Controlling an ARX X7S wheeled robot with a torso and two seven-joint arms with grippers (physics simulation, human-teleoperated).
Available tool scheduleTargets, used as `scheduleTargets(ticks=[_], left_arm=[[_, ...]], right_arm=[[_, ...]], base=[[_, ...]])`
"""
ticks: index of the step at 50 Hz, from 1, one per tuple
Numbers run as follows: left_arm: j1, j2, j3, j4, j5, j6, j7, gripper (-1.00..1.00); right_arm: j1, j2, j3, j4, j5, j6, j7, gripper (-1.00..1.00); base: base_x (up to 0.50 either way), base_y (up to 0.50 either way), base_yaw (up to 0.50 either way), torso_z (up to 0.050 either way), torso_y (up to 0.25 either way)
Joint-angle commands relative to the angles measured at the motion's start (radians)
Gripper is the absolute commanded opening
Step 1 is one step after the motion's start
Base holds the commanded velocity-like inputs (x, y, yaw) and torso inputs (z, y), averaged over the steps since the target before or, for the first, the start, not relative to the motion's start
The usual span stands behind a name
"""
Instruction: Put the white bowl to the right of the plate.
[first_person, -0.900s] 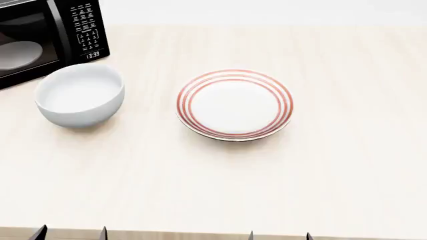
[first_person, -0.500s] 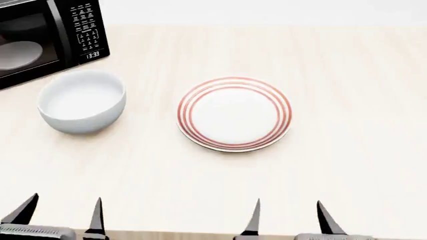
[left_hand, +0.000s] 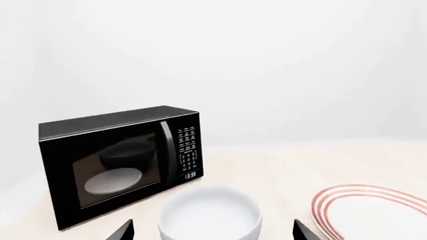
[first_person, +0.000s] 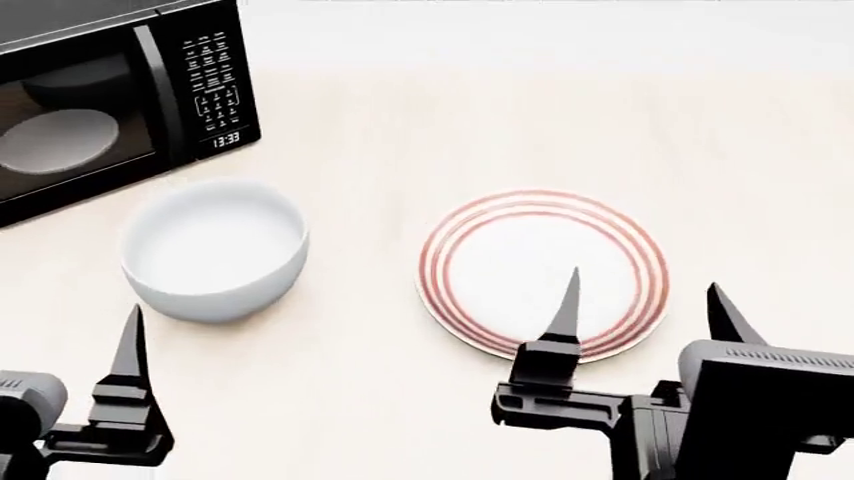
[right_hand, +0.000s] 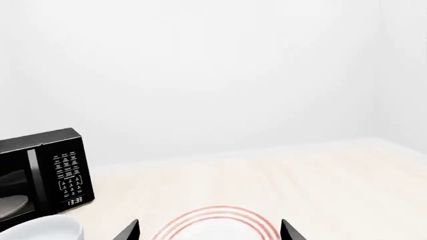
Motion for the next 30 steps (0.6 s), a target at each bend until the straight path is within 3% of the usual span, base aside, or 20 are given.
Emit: scheduleTargets(ticks=[1, 7, 30], left_arm=[[-0.017, -0.014, -0.006, 0.04, -0.017, -0.046, -0.008, 1.0], [-0.015, -0.017, -0.001, 0.059, -0.02, -0.049, -0.015, 1.0], [-0.015, -0.027, -0.005, 0.053, -0.044, -0.039, -0.032, 1.0]], right_arm=[[0.04, 0.018, 0.034, -0.053, 0.032, 0.056, 0.027, 1.0], [0.037, 0.027, 0.027, -0.072, 0.029, 0.05, 0.038, 1.0], [0.036, 0.041, -0.002, -0.07, 0.043, 0.054, 0.06, 1.0]], base=[[0.43, 0.38, 0.0, 0.0, 0.0], [0.48, 0.24, 0.0, 0.0, 0.0], [0.5, -0.06, 0.0, 0.0, 0.001]])
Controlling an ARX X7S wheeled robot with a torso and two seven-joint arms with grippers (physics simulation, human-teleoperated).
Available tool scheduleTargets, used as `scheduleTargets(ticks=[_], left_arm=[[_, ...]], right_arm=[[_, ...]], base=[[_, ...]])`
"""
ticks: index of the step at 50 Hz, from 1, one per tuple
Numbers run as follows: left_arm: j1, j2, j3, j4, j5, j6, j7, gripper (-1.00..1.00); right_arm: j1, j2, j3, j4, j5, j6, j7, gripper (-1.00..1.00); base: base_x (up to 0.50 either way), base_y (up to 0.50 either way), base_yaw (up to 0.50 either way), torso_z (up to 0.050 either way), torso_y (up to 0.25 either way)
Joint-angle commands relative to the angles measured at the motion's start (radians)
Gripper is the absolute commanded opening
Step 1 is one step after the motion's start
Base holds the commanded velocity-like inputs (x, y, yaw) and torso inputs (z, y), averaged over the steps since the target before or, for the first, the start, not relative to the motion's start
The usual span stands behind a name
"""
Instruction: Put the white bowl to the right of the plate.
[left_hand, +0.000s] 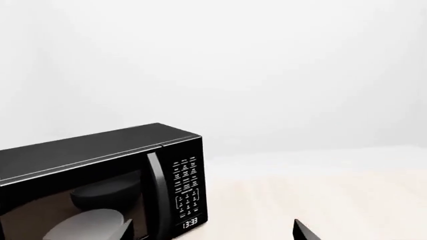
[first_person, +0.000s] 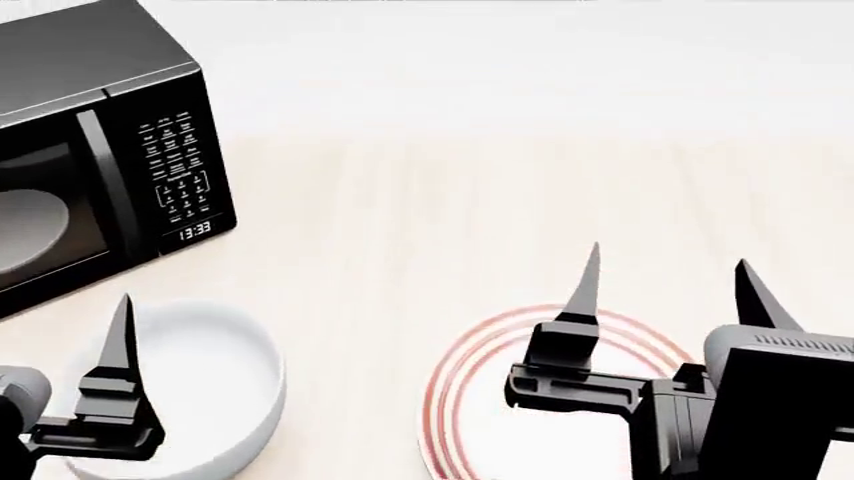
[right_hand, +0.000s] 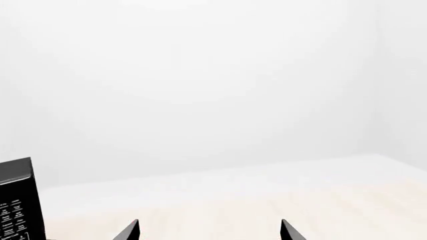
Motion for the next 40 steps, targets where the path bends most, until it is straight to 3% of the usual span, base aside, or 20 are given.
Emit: scheduleTargets(ticks=[1, 12, 22, 30, 32, 34, 38, 40], left_arm=[[0.001, -0.005, -0.003, 0.001, -0.013, 0.004, -0.007, 1.0], [0.001, -0.014, -0.007, 0.002, -0.021, 0.007, -0.016, 1.0], [-0.013, -0.032, -0.062, -0.037, -0.007, -0.014, -0.052, 1.0], [0.027, -0.046, -0.106, -0.057, 0.019, -0.024, -0.094, 1.0], [0.057, -0.048, -0.119, -0.054, 0.029, -0.005, -0.106, 1.0], [0.061, -0.04, -0.123, -0.062, 0.077, -0.048, -0.169, 1.0], [0.112, -0.046, -0.138, -0.062, 0.099, 0.033, -0.193, 1.0], [0.129, -0.04, -0.167, -0.065, 0.082, 0.068, -0.189, 1.0]], right_arm=[[0.004, 0.009, -0.02, -0.001, 0.001, 0.002, 0.014, 1.0], [0.011, 0.021, -0.063, 0.022, -0.026, -0.025, 0.03, 1.0], [0.178, -0.028, 0.009, 0.051, 0.065, 0.391, 0.135, 1.0], [0.208, -0.007, -0.037, -0.016, 0.059, 0.433, 0.168, 1.0], [0.237, 0.005, -0.049, -0.015, 0.096, 0.45, 0.124, 1.0], [0.291, 0.002, -0.013, 0.004, 0.225, 0.573, 0.009, 1.0], [0.375, -0.051, 0.037, 0.02, 0.246, 0.705, 0.054, 1.0], [0.399, -0.037, 0.051, 0.023, 0.352, 0.754, 0.072, 1.0]], base=[[0.5, -0.12, 0.0, 0.0, 0.0], [0.5, -0.12, 0.0, 0.0, 0.001], [0.15, 0.0, 0.0, 0.0, 0.0], [0.0, 0.0, 0.0, 0.0, 0.0], [0.0, 0.0, 0.0, 0.0, 0.0], [0.0, 0.0, 0.0, 0.0, 0.0], [0.0, 0.0, 0.0, 0.0, 0.0], [0.0, 0.0, 0.0, 0.0, 0.0]])
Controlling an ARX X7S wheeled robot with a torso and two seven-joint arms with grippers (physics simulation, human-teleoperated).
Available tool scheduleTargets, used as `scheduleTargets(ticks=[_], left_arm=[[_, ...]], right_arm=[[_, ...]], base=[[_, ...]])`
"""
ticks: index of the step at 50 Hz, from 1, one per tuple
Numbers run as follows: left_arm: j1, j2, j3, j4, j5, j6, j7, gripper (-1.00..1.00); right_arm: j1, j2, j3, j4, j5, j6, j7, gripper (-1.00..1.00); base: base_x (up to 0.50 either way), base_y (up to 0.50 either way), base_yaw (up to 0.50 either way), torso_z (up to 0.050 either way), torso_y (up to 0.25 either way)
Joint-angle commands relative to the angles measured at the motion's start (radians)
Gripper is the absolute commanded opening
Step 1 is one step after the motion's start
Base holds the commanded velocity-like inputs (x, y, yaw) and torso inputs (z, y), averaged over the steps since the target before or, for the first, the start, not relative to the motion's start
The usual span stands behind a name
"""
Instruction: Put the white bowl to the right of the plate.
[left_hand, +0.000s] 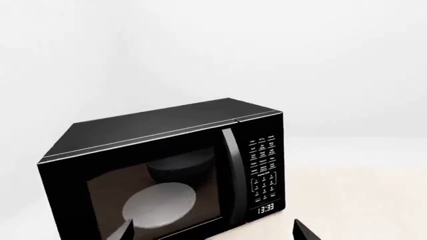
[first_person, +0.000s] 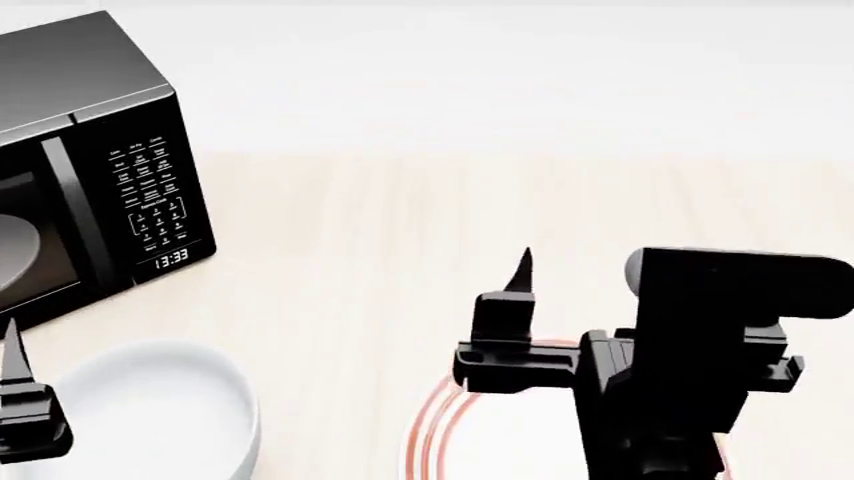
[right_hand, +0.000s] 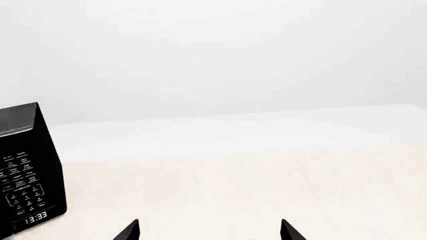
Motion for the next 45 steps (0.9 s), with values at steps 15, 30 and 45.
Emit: scheduleTargets(ticks=[15, 30, 45], left_arm=[[0.136, 0.004, -0.147, -0.014, 0.001, 0.128, -0.077, 1.0], [0.15, 0.0, -0.195, -0.002, -0.014, 0.115, -0.099, 1.0], [0.161, -0.003, -0.225, 0.0, -0.032, 0.116, -0.108, 1.0]], right_arm=[[0.355, 0.065, -0.012, 0.247, 0.992, 0.257, 0.746, 1.0], [0.521, 0.033, -0.23, 0.441, 1.339, 0.183, 1.145, 1.0], [0.639, -0.105, -0.613, 0.801, 1.472, 0.032, 1.262, 1.0]], base=[[0.0, 0.0, 0.0, 0.0, 0.0], [0.0, 0.0, 0.0, 0.0, 0.0], [0.0, 0.0, 0.0, 0.0, 0.0]])
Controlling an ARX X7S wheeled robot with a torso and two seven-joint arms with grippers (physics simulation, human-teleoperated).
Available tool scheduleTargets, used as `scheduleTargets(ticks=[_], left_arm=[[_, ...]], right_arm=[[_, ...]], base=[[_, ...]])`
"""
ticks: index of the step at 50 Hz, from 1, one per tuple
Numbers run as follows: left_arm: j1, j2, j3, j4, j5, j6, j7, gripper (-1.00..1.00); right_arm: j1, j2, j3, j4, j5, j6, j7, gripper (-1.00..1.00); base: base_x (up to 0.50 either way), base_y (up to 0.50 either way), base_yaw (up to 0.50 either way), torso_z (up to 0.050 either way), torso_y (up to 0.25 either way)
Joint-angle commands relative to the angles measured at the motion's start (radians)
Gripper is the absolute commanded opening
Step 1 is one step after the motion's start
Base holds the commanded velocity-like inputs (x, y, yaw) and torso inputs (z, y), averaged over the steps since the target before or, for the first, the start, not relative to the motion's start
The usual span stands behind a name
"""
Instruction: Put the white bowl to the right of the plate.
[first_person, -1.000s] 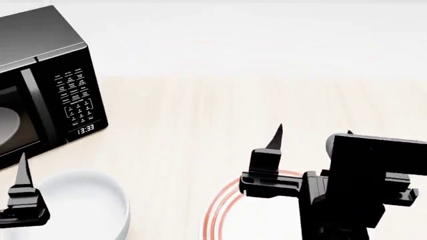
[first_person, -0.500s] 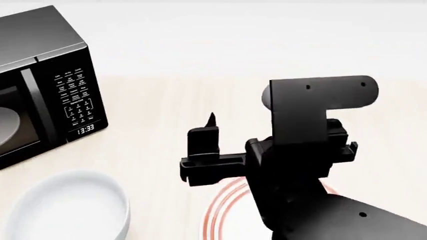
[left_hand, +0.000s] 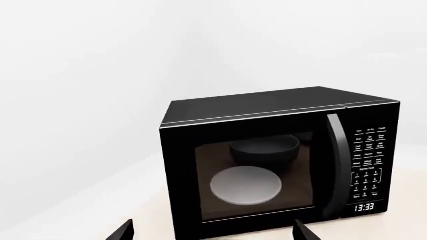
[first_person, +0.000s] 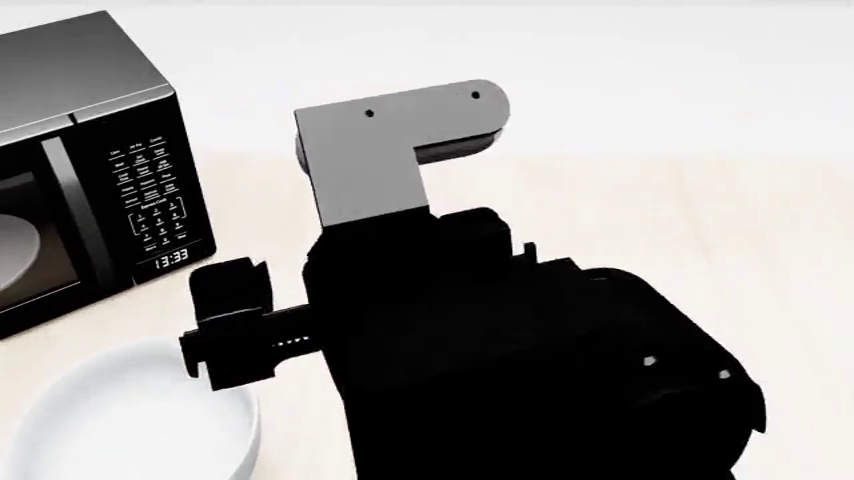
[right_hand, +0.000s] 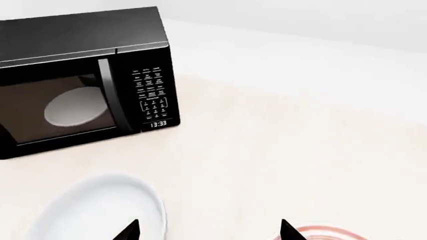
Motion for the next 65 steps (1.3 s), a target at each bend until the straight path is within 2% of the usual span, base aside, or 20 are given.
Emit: scheduleTargets(ticks=[1, 17, 23, 38, 47, 53, 61, 65], left_arm=[[0.01, -0.002, -0.024, 0.004, -0.015, 0.003, -0.007, 1.0], [0.015, -0.008, -0.021, 0.006, -0.023, 0.005, -0.014, 1.0], [0.015, -0.011, -0.016, 0.001, -0.024, 0.007, -0.016, 1.0], [0.021, -0.016, -0.022, 0.006, -0.039, 0.01, -0.019, 1.0], [0.026, -0.018, -0.025, 0.007, -0.047, 0.015, -0.02, 1.0], [0.032, -0.019, -0.027, 0.018, -0.052, 0.016, -0.022, 1.0], [0.052, -0.015, -0.025, -0.006, -0.051, 0.063, -0.02, 1.0], [0.056, -0.016, -0.027, -0.002, -0.054, 0.065, -0.021, 1.0]], right_arm=[[0.086, -0.071, -0.246, 0.217, 0.115, -0.1, 0.089, 1.0], [0.164, -0.078, -0.389, 0.433, 0.056, -0.224, -0.091, 1.0], [0.16, -0.078, -0.415, 0.477, 0.096, -0.324, -0.049, 1.0], [0.14, -0.084, -0.476, 0.56, 0.23, -0.563, -0.158, 1.0], [0.176, -0.084, -0.604, 0.658, 0.257, -0.663, -0.252, 1.0], [0.217, -0.087, -0.734, 0.742, 0.297, -0.73, -0.324, 1.0], [0.329, -0.089, -1.16, 0.826, 0.525, -0.915, -0.49, 1.0], [0.36, -0.089, -1.295, 0.814, 0.603, -0.97, -0.545, 1.0]], base=[[0.0, 0.0, 0.0, 0.0, 0.0], [0.0, 0.0, 0.0, 0.0, 0.0], [0.0, 0.0, 0.0, 0.0, 0.0], [0.0, 0.0, 0.0, 0.0, 0.0], [0.0, 0.0, 0.0, 0.0, 0.0], [0.0, 0.0, 0.0, 0.0, 0.0], [0.0, 0.0, 0.0, 0.0, 0.0], [0.0, 0.0, 0.0, 0.0, 0.0]])
